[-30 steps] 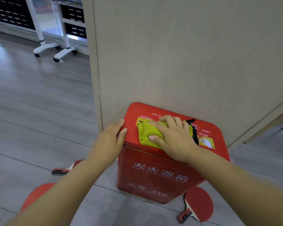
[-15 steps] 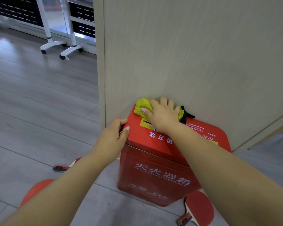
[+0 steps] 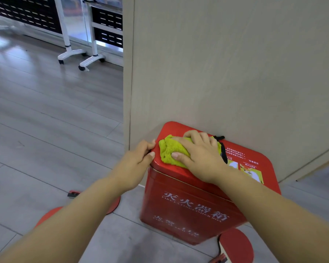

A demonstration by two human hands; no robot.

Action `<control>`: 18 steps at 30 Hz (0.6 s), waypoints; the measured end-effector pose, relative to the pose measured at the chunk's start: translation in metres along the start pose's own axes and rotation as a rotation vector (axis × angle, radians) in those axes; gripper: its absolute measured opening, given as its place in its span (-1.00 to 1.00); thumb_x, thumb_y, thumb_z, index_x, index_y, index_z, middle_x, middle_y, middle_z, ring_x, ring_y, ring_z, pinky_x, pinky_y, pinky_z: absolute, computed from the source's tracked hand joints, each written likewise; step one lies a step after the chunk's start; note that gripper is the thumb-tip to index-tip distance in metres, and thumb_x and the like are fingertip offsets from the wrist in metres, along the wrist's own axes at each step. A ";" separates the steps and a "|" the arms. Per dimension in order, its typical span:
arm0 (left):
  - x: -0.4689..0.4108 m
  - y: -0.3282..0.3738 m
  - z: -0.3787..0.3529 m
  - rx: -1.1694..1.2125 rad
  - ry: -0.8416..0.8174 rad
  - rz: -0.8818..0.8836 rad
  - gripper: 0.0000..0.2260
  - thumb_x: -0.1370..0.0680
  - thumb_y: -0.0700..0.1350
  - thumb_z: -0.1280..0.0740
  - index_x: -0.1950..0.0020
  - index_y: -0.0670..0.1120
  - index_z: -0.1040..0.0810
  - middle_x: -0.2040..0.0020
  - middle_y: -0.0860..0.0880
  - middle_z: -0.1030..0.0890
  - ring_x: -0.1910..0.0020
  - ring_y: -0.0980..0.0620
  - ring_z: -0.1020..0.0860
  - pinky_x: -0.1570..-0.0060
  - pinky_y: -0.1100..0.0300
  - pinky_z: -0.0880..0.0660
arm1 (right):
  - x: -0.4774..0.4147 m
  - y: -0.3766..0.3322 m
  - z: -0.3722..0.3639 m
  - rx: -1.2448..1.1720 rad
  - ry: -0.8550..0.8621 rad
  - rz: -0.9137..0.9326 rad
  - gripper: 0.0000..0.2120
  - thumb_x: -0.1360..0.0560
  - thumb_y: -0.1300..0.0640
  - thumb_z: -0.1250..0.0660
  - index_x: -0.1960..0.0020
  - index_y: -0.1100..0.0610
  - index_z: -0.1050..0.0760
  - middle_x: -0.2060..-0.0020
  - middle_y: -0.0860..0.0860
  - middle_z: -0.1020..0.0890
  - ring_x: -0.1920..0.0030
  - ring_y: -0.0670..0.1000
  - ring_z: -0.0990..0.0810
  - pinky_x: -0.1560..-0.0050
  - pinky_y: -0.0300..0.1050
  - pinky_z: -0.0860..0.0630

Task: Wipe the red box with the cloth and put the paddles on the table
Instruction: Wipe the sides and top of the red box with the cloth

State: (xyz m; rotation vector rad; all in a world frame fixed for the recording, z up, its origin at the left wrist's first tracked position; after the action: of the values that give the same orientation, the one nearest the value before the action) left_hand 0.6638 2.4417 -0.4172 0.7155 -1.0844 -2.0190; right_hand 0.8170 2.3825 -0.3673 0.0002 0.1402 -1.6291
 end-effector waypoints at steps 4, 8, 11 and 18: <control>0.000 -0.003 -0.001 0.051 -0.018 0.017 -0.94 -0.62 -0.11 -0.16 -0.08 -0.02 -0.39 -0.29 0.02 -0.53 -0.26 0.10 -0.47 -0.04 0.41 -0.34 | -0.040 0.012 -0.003 0.024 0.009 -0.124 -0.47 -0.51 -0.38 0.05 -0.42 -0.24 -0.22 -0.32 -0.04 -0.30 -0.30 0.09 -0.22 -0.31 0.13 -0.14; 0.000 -0.004 -0.002 0.106 -0.037 0.001 -0.94 -0.63 -0.13 -0.15 -0.06 -0.04 -0.39 -0.33 0.07 -0.50 -0.27 0.14 -0.47 -0.24 0.14 -0.38 | -0.070 0.010 -0.003 0.031 0.032 -0.263 -0.54 -0.56 -0.30 0.01 -0.41 -0.21 -0.23 -0.35 0.02 -0.27 -0.31 0.17 -0.23 -0.27 0.22 -0.14; 0.000 -0.004 -0.004 0.135 -0.055 0.015 -0.92 -0.63 -0.13 -0.13 -0.09 -0.05 -0.39 -0.37 0.11 -0.45 -0.30 0.19 -0.44 -0.31 0.08 -0.37 | -0.075 0.006 -0.004 0.060 0.040 -0.308 -0.55 -0.57 -0.29 0.02 -0.40 -0.18 -0.25 -0.34 0.07 -0.26 -0.28 0.21 -0.24 -0.25 0.23 -0.15; 0.009 0.013 -0.003 -0.072 -0.007 0.061 -0.86 -0.64 -0.06 -0.07 -0.14 -0.05 -0.34 -0.10 0.01 -0.57 0.00 0.07 -0.53 0.04 0.27 -0.39 | -0.057 -0.015 -0.001 0.012 -0.025 -0.178 -0.54 -0.57 -0.27 -0.01 -0.42 -0.18 -0.22 -0.35 0.07 -0.27 -0.32 0.21 -0.22 -0.29 0.25 -0.10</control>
State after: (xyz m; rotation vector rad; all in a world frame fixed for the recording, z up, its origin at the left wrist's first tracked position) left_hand 0.6651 2.4283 -0.4083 0.6316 -1.0204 -1.9990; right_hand 0.8056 2.4406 -0.3623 -0.0242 0.1133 -1.8069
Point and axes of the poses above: each hand's wrist, its own x-axis away from the middle knuckle, its own z-axis out of the back of the hand, y = z × x, the point moved 7 cm from there along -x, towards the middle knuckle
